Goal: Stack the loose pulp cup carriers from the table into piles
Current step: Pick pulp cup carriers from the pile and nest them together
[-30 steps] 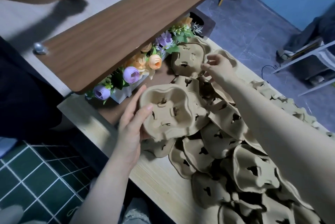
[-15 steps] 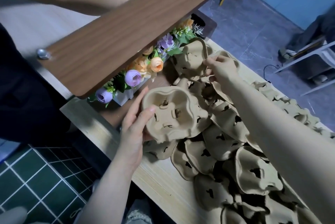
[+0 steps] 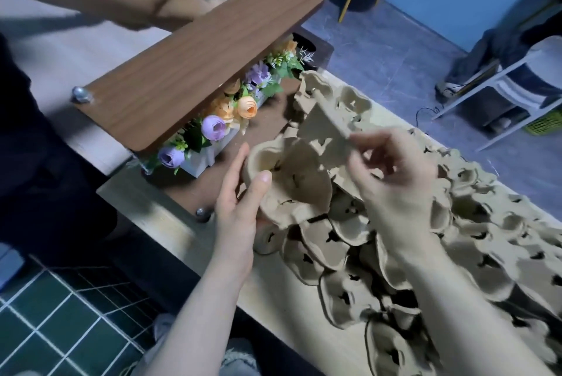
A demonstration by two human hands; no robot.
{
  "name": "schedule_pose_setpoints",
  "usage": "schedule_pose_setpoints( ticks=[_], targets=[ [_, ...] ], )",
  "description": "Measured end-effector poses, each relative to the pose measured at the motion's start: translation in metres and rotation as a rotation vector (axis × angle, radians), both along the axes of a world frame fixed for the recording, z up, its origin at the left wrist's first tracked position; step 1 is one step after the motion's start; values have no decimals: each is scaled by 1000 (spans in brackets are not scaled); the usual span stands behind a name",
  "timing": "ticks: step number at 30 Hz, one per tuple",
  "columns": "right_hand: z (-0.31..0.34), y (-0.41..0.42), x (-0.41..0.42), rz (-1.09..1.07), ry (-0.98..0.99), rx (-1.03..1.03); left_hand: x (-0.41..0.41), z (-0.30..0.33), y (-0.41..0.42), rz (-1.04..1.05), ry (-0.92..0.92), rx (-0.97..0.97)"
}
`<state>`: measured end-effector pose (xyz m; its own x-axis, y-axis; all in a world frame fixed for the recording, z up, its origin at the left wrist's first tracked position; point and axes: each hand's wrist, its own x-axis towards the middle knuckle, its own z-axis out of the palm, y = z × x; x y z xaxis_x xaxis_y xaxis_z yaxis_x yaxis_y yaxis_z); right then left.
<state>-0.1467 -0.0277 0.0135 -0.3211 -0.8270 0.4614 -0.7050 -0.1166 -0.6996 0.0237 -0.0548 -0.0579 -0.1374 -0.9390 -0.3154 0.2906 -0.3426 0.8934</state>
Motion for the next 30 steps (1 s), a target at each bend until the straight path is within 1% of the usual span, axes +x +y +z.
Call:
schedule_pose_setpoints(
  ticks=[2,4,7,10,12,14,16,19,20,23,24,28,30],
  targets=[
    [-7,11,12,58,301,-58,-3,1,6,11,-7,-4],
    [-14,20,21,104,446,-75,-5,1,13,16,18,15],
    [-21,35,34,187,536,-29,-5,1,19,30,85,61],
    [-23,50,36,212,532,9,-3,3,22,24,117,95],
    [-20,56,30,133,458,-13,0,5,23,2,129,107],
    [-14,58,22,9,349,-15,2,7,24,-19,127,126],
    [-9,56,15,-91,194,74,6,8,26,-31,121,139],
    [-5,49,9,-112,-192,277,8,10,29,-50,107,142],
    [-4,48,9,-98,-316,310,9,10,30,-59,102,143],
    [-5,50,10,-101,-649,324,13,11,34,-75,104,147],
    [-4,51,11,-108,-724,332,14,11,34,-79,106,138],
    [-6,55,20,-163,-915,418,17,8,35,-90,99,111],
    [-10,59,26,-164,-939,479,16,5,36,-87,94,112]
  ],
)
